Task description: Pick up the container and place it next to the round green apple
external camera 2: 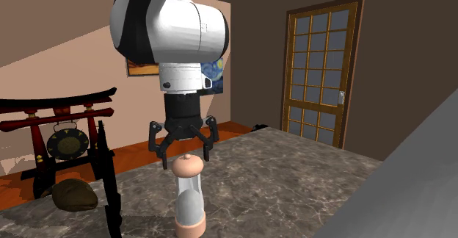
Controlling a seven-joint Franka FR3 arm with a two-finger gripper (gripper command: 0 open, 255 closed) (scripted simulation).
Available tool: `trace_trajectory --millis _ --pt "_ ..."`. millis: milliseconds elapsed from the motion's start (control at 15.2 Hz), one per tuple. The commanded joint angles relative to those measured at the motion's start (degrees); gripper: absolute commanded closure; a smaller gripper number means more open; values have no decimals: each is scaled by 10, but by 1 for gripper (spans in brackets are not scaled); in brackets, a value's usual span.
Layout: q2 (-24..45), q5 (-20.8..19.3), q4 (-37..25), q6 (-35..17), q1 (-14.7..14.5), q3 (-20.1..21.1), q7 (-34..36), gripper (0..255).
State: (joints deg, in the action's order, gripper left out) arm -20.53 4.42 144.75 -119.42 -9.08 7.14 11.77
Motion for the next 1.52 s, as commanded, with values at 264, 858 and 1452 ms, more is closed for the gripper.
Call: trace_trajectory --millis 264,858,1452 --pt "0 0 0 0 0 0 0 255" --pt "-8 0 -10 17 0 -1 0 255" --pt "-34 -1 -59 93 0 -4 1 255"
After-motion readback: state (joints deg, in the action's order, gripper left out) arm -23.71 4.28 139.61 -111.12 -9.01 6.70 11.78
